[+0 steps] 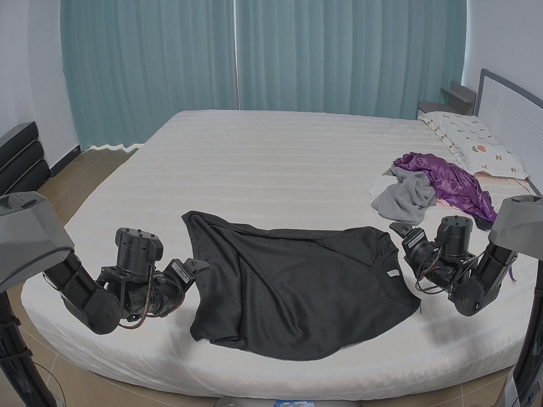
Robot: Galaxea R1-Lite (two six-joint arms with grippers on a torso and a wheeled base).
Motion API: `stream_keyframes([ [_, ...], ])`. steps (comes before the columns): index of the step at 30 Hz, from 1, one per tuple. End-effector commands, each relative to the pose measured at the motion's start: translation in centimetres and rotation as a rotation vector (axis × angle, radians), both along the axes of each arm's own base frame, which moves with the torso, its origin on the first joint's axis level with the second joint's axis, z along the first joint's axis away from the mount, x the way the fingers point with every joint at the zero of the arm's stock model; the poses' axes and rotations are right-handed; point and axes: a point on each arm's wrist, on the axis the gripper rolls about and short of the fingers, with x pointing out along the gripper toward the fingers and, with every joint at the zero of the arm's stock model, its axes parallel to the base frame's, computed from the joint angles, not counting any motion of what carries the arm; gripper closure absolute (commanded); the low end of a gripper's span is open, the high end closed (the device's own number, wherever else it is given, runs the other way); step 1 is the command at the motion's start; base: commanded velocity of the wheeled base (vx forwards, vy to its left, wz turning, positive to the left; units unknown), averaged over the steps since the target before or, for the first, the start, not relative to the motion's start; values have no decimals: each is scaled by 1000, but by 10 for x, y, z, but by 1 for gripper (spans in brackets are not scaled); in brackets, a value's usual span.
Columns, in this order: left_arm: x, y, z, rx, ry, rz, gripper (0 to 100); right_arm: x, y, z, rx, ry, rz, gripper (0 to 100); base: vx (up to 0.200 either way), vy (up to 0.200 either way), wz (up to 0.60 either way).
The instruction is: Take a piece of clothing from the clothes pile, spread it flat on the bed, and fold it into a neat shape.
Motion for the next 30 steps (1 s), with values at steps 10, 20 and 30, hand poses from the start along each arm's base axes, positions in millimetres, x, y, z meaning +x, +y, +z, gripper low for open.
stream_keyframes([
  [10, -7, 2, -5, 8, 23, 2, 0, -1, 2, -2, -2, 7, 6, 0, 0, -120, 0],
  [20, -21, 11, -11, 61, 53, -5, 0, -1, 2, -2, -3, 7, 6, 0, 0, 0, 0],
  [30, -31, 14, -22, 93, 105, -3, 0, -1, 2, -3, -4, 8, 6, 0, 0, 0, 0],
])
